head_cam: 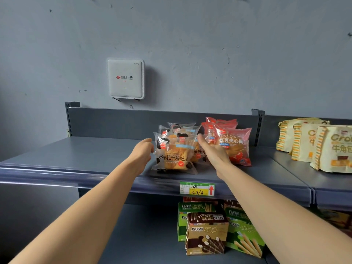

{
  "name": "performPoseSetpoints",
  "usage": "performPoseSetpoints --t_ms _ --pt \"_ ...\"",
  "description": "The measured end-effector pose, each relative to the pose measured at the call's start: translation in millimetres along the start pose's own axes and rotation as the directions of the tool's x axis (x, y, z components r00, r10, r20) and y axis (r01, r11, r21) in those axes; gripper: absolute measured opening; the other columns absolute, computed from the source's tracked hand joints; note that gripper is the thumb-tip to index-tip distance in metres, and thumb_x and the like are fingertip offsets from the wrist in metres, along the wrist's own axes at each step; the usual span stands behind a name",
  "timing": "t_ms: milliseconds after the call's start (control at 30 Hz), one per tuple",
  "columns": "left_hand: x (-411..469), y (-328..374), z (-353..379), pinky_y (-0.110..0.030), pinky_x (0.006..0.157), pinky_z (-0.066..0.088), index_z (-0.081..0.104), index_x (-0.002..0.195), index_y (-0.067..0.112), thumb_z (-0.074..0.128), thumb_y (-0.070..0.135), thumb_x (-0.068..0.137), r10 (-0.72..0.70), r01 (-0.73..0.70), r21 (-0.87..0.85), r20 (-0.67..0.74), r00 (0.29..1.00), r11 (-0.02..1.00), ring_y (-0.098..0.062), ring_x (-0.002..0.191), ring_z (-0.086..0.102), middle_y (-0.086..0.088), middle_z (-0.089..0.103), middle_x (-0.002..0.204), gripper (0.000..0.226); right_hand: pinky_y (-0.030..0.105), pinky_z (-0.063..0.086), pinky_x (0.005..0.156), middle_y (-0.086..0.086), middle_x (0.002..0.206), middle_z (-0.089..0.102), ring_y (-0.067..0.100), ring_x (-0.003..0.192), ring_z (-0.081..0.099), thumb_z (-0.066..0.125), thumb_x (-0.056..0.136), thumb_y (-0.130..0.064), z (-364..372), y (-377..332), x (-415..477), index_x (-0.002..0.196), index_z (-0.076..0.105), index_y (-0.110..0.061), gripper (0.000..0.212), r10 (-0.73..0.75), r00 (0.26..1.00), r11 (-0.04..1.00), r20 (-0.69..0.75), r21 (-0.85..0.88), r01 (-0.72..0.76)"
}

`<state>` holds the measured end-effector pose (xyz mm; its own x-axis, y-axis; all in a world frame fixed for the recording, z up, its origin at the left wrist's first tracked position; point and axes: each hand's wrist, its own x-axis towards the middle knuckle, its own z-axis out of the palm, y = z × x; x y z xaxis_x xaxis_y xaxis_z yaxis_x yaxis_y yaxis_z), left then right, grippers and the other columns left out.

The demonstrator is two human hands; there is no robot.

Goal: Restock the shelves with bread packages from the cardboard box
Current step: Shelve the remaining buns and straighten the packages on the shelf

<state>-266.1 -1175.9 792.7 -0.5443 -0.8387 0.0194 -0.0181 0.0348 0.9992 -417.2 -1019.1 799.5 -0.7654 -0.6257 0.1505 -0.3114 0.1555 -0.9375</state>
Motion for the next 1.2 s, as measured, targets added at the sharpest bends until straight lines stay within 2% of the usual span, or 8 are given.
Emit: performPoseSetpoints --t_ms 100,233,333,433,633,767,967,1200 --pt "6 2 10 -0.027 0.074 0.039 0.047 0.088 0.014 0.035 0.007 0.087 -0.037 0.034 -0.122 -0.019 0.999 0.992 -0.018 0.079 0.043 -0.007 0.044 0.092 0.014 0.038 0.036 0.098 0.008 0.138 0.053 0.024 0.117 0.05 0.055 0.074 -0.073 -1 1 -3 0.129 0.053 -0.005 0.088 -0.029 0.99 0.999 0.138 -0.01 0.031" --pt "14 5 19 -0.023 0.051 0.042 0.047 0.074 0.013 0.031 0.02 0.093 -0.038 0.043 -0.208 0.023 0.999 0.977 -0.013 0.048 0.053 -0.002 0.052 0.067 0.026 0.039 0.03 0.109 0.001 0.148 0.043 0.022 0.134 0.039 0.069 0.055 -0.072 2 5 0 0.143 0.039 -0.021 0.106 -0.054 0.958 0.998 0.281 -0.023 0.063" --pt "20 6 21 -0.035 0.068 0.051 0.057 0.108 0.017 0.024 0.056 0.096 -0.075 0.097 -0.188 0.118 0.99 0.977 -0.022 0.082 0.07 -0.008 0.068 0.099 0.052 0.036 0.029 0.109 0.0 0.146 0.043 0.021 0.134 0.037 0.077 0.069 -0.051 3 6 3 0.143 0.036 -0.022 0.09 -0.07 0.945 0.996 0.32 -0.026 0.083" --pt "28 5 22 -0.045 0.098 0.043 0.053 0.131 0.023 0.018 0.084 0.079 -0.074 0.1 -0.137 0.188 0.979 0.985 -0.03 0.113 0.059 -0.013 0.066 0.12 0.087 0.027 0.031 0.096 -0.008 0.126 0.051 0.013 0.117 0.043 0.081 0.071 -0.04 4 7 5 0.138 0.042 -0.023 0.08 -0.075 0.94 0.996 0.334 -0.014 0.084" --pt "30 4 22 -0.047 0.102 0.045 0.057 0.131 0.016 0.016 0.091 0.072 -0.07 0.105 -0.185 0.185 0.98 0.977 -0.029 0.102 0.067 -0.012 0.071 0.111 0.104 0.026 0.036 0.092 -0.006 0.126 0.057 0.013 0.117 0.051 0.083 0.071 -0.034 21 5 7 0.136 0.045 -0.024 0.075 -0.102 0.942 0.995 0.318 0.023 0.1" --pt "20 10 13 -0.038 0.094 0.043 0.065 0.099 0.025 0.018 0.085 0.078 -0.016 0.059 -0.154 0.263 0.965 0.986 -0.025 0.103 0.066 -0.009 0.073 0.104 0.079 0.026 0.036 0.09 -0.005 0.124 0.061 0.013 0.116 0.053 0.081 0.073 -0.031 21 4 11 0.132 0.051 -0.025 0.067 -0.081 0.944 0.997 0.318 0.041 0.072" --pt "11 10 12 -0.047 0.114 0.031 0.057 0.131 0.026 0.054 0.093 0.046 0.001 0.015 -0.036 0.404 0.915 0.999 -0.025 0.124 0.054 -0.006 0.056 0.136 0.107 0.02 0.037 0.079 -0.007 0.117 0.062 0.011 0.111 0.053 0.075 0.079 -0.024 24 1 8 0.124 0.055 -0.026 0.049 -0.078 0.934 0.996 0.35 0.058 0.061" --pt "12 10 29 -0.044 0.108 0.037 0.065 0.109 0.037 0.021 0.088 0.071 0.094 -0.072 -0.084 0.31 0.946 0.994 -0.022 0.112 0.061 0.0 0.067 0.118 0.076 0.025 0.031 0.088 -0.015 0.101 0.053 0.006 0.101 0.047 0.067 0.084 -0.021 19 2 9 0.133 0.045 -0.029 0.053 -0.08 0.931 0.996 0.356 0.063 0.061"
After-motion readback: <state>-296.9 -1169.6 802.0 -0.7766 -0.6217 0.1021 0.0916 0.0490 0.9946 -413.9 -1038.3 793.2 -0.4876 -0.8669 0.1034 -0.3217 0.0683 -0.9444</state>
